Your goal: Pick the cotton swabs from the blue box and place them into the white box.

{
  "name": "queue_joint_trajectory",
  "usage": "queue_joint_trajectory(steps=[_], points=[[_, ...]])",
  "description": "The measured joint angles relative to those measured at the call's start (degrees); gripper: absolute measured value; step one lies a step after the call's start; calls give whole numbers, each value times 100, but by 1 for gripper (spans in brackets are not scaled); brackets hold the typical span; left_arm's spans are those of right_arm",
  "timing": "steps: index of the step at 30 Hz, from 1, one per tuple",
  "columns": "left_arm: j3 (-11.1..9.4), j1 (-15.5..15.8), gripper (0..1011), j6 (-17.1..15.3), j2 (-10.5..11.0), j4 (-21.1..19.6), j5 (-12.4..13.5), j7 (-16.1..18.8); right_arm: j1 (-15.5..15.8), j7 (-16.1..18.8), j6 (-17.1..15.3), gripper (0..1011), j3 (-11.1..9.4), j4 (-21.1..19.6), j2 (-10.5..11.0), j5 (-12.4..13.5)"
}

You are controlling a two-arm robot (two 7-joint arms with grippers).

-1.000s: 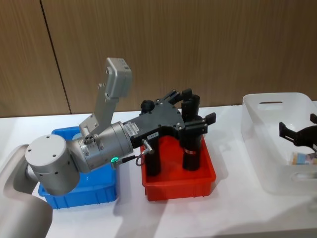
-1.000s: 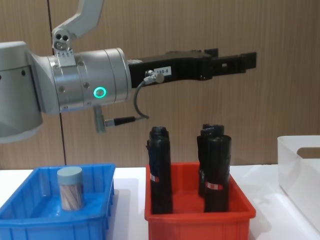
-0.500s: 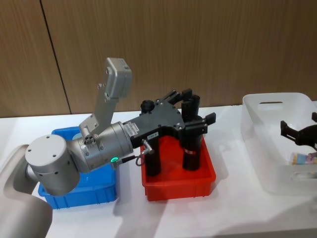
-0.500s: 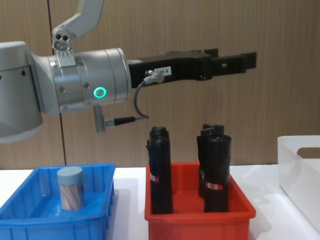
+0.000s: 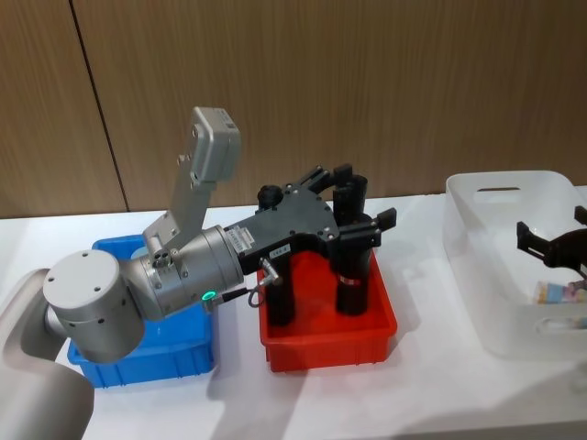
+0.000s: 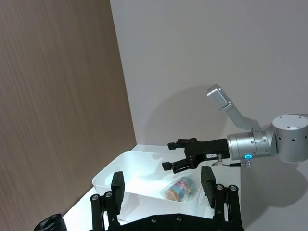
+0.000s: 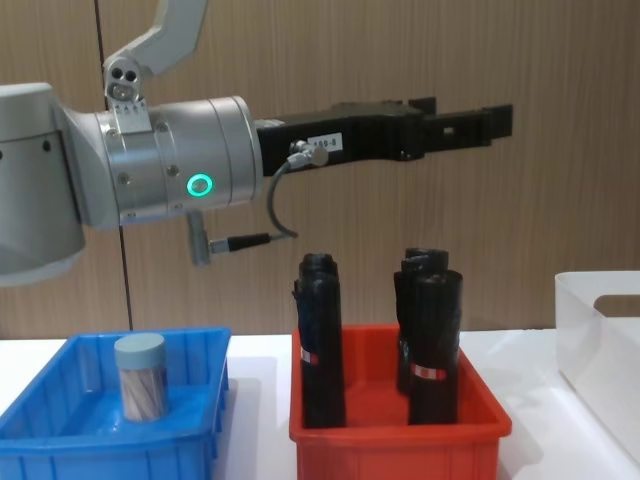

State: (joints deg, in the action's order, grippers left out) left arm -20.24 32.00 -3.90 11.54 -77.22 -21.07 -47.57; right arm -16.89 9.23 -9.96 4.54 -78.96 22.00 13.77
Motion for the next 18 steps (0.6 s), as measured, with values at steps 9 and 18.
queue_joint_trajectory(steps=[9, 18], points=[[-43, -139, 1004, 18, 77, -118, 66, 353, 209, -62, 96, 1001, 98, -266, -30, 36], [-120, -386, 1004, 63, 215, -331, 199, 972, 686, -208, 311, 1001, 326, -862, -102, 109]])
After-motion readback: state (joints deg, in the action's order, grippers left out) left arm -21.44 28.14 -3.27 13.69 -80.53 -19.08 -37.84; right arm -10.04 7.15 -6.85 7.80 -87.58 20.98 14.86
